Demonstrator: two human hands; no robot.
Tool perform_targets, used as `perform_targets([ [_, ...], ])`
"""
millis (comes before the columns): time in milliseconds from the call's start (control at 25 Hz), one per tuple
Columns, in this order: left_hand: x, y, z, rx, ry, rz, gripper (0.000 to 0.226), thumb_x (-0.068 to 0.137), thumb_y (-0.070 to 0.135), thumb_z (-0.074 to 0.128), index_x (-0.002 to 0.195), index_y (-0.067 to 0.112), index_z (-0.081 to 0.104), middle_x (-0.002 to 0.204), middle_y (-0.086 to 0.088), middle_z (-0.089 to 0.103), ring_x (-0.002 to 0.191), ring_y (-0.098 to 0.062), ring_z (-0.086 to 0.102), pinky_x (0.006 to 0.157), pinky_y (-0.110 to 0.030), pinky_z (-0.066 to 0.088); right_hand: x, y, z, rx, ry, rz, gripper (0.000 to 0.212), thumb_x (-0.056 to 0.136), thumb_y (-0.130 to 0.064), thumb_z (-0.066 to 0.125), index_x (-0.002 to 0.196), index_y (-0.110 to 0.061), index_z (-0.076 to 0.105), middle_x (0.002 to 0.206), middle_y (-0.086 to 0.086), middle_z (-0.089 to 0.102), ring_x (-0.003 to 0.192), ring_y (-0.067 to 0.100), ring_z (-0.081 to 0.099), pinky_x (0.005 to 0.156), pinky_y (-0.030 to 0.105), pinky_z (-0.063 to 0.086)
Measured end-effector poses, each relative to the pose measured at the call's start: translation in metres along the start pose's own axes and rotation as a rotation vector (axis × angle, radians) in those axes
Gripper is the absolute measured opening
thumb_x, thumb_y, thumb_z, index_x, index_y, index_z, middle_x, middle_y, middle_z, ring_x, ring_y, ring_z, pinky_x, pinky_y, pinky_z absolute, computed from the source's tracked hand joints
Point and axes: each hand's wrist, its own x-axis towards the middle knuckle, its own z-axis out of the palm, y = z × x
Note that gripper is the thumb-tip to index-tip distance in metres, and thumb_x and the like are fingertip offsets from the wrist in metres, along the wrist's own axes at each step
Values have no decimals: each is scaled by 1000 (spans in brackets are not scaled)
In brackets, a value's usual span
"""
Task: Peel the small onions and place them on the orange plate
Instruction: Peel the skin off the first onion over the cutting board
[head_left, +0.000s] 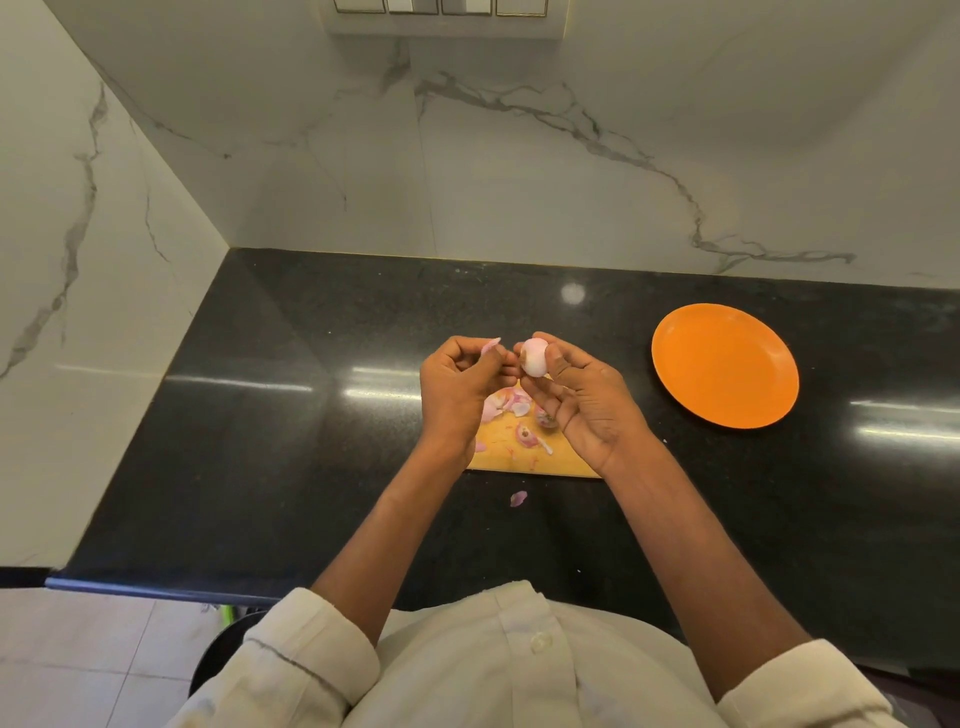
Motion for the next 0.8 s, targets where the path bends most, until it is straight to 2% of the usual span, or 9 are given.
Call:
perform_targets([
  [80, 4, -7, -4, 37, 23, -31, 8, 102, 10, 72, 107, 5, 70, 94, -16, 79, 82, -26, 77, 77, -34, 63, 3, 2, -2, 28, 9, 44, 24, 104, -9, 59, 125, -4, 70, 124, 16, 76, 114, 31, 74, 104, 41, 57],
  [200, 8, -19, -11, 297, 67, -23, 10, 100, 12, 73, 110, 13, 71, 99, -8, 75, 80, -20, 76, 71, -31, 61, 11, 9, -8, 32, 54, 78, 27, 103, -3, 60, 128, -3, 71, 124, 17, 73, 117, 36, 72, 105, 43, 58],
  [360, 13, -34, -17, 584, 15, -24, 19, 98, 11, 73, 117, 17, 74, 111, 2, 75, 109, -14, 71, 92, -31, 60, 20, 18, -18, 19, 129, 97, 31, 103, 4, 57, 130, -3, 70, 127, 18, 69, 121, 35, 70, 103, 43, 58],
  [440, 13, -37, -17, 612, -41, -11, 23, 100, 14, 74, 122, 17, 74, 121, 4, 75, 119, -13, 68, 101, -32, 57, 20, 20, -18, 0, 144, 93, 31, 101, 4, 61, 130, -5, 70, 126, 16, 71, 119, 33, 71, 99, 40, 61],
  [520, 12, -35, -15, 586, -72, 28, 22, 102, 24, 73, 124, 19, 75, 121, 5, 76, 119, -12, 68, 104, -34, 56, 20, 23, -18, -77, 168, 76, 30, 98, 2, 66, 125, -9, 73, 125, 13, 73, 117, 29, 72, 97, 39, 62],
  [680, 10, -22, -9, 411, -201, 7, 28, 100, 27, 75, 125, 14, 76, 110, 0, 81, 103, -13, 77, 96, -37, 63, 15, 22, -18, -285, 175, -18, 31, 90, 2, 75, 116, -14, 79, 114, 2, 80, 112, 24, 75, 95, 42, 63],
  [800, 8, -14, -8, 376, -262, 2, 26, 100, 21, 76, 124, 11, 76, 107, -5, 82, 95, -21, 81, 91, -45, 66, 10, 15, -15, -427, 153, -118, 36, 86, 3, 79, 117, -16, 80, 109, -5, 81, 105, 14, 76, 86, 32, 63],
])
